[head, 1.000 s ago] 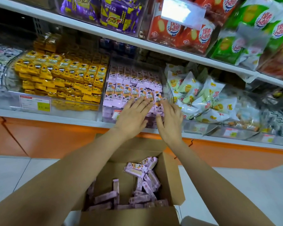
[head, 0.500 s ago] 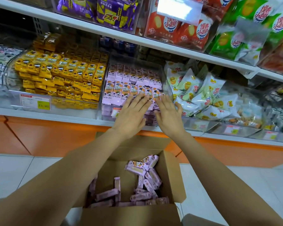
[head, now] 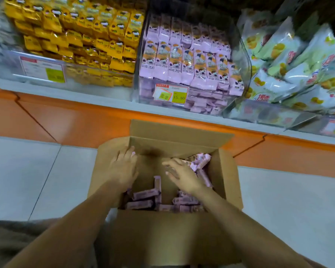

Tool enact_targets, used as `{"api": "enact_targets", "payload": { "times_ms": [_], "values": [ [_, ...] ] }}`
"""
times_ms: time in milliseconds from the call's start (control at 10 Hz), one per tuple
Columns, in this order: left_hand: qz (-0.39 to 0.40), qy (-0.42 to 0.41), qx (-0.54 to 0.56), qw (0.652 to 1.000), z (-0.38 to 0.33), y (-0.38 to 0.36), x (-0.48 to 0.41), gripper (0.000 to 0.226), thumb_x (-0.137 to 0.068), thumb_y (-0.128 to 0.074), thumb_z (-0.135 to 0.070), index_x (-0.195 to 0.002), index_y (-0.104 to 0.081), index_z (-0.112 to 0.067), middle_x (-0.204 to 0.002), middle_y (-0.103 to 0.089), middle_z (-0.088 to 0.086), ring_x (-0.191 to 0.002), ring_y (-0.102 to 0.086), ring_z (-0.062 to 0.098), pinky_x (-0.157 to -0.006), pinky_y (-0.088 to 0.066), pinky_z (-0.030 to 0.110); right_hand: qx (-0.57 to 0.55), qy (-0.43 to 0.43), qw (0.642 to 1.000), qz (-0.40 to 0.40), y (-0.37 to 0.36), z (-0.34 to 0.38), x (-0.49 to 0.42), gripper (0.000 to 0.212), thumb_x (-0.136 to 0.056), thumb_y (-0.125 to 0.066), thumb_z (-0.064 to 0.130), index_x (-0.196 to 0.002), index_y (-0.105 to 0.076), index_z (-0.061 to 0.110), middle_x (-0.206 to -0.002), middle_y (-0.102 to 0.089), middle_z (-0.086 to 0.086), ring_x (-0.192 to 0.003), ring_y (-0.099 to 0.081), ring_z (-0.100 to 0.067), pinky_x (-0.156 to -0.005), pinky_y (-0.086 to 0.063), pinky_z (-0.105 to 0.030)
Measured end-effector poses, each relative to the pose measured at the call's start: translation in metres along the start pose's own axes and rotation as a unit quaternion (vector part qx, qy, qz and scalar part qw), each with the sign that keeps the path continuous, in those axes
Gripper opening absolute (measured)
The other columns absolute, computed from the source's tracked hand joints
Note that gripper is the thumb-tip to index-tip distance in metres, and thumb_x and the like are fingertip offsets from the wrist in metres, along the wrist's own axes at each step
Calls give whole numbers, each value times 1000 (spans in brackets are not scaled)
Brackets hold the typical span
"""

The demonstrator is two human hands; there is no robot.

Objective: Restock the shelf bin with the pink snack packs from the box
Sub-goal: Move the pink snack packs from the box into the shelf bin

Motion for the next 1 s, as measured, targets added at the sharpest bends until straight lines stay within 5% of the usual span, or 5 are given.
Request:
{"api": "enact_targets", "payload": {
  "times_ms": [400, 700, 800, 900, 1000],
  "values": [
    [-56, -10, 81, 995, 6, -61, 15, 51, -86, -50, -13, -137, -49, -4, -153, -34, 15, -144, -17, 41, -113, -28, 55, -1, -155, 963, 222, -168, -81, -31, 79, -91, -62, 29, -152, -15, 8, -160, -10, -14, -146, -14, -31, -117, -15, -37],
    [-56, -139, -42, 988, -28, -52, 17, 26, -78, -52, -16, -96, -70, -9, -139, -51, 23, -138, -34, 41, -115, -17, 53, -56, -144, 969, 195, -155, -93, -21, 53, -73, -82, 27, -119, -62, 10, -130, -49, -20, -102, -52, -25, -82, -39, -20],
    [14, -180, 20, 983, -58, -62, 2, 38, -78, -41, -20, -101, -70, -10, -112, -67, 14, -122, -53, 36, -104, -30, 44, -104, -129, 978, 127, -126, -100, -10, 44, -67, -87, 21, -99, -66, 0, -112, -46, -15, -88, -42, -9, -80, -41, -12],
    [184, -93, 80, 975, -61, -113, -7, 45, -95, -45, -23, -138, -48, -12, -135, -55, 14, -130, -44, 32, -104, -36, 40, -134, -112, 981, 81, -94, -104, 1, 38, -69, -85, 13, -100, -68, -1, -104, -42, -2, -85, -38, -3, -73, -32, 1],
    [302, -36, 201, 931, -63, -139, -1, 34, -100, -45, -26, -126, -56, -8, -125, -61, 15, -114, -56, 31, -93, -44, 38, -176, -106, 977, 55, -73, -107, 7, 36, -70, -84, 12, -104, -70, 9, -114, -39, -6, -108, -40, -12, -87, -37, -4]
  ]
}}
Point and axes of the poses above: each hand's wrist, its own x-axis away from the middle knuckle, its own y-axis out of the back of the hand, z = x × y, the point moved 8 cm from there along -x, towards the middle knuckle
